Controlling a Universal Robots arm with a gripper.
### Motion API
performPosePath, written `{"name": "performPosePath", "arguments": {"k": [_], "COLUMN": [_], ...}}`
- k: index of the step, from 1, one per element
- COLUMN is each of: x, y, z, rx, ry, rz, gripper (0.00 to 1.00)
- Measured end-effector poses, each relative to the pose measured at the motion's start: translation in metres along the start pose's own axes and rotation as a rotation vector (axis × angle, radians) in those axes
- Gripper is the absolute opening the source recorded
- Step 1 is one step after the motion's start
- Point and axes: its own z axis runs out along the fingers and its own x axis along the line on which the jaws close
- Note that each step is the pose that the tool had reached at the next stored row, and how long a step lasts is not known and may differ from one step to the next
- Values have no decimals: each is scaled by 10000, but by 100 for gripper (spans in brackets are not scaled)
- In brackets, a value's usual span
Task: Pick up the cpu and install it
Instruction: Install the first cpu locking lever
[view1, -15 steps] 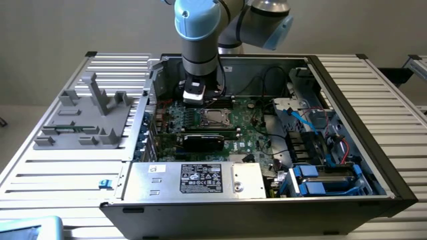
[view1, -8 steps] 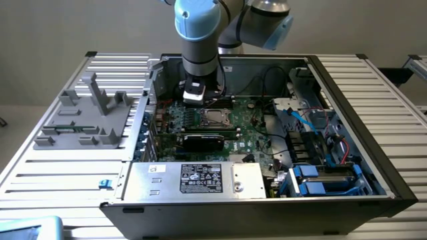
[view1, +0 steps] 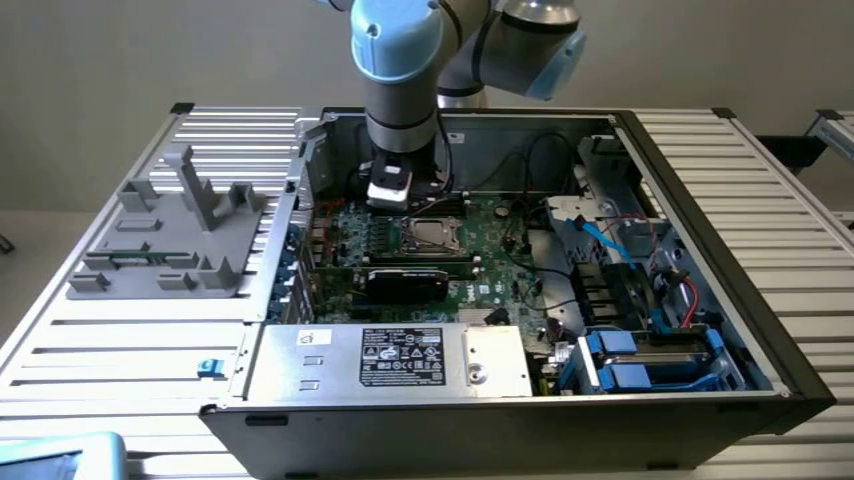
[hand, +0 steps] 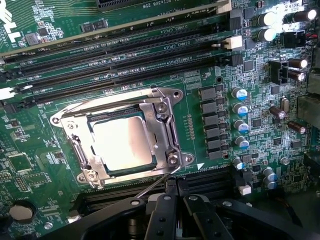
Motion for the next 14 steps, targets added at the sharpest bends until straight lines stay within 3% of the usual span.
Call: {"name": "performPosePath", "arguments": {"k": [14], "x": [51], "y": [-7], "z": [17], "rx": [-36], "ry": [51], "rz": [69], "gripper": [12]}}
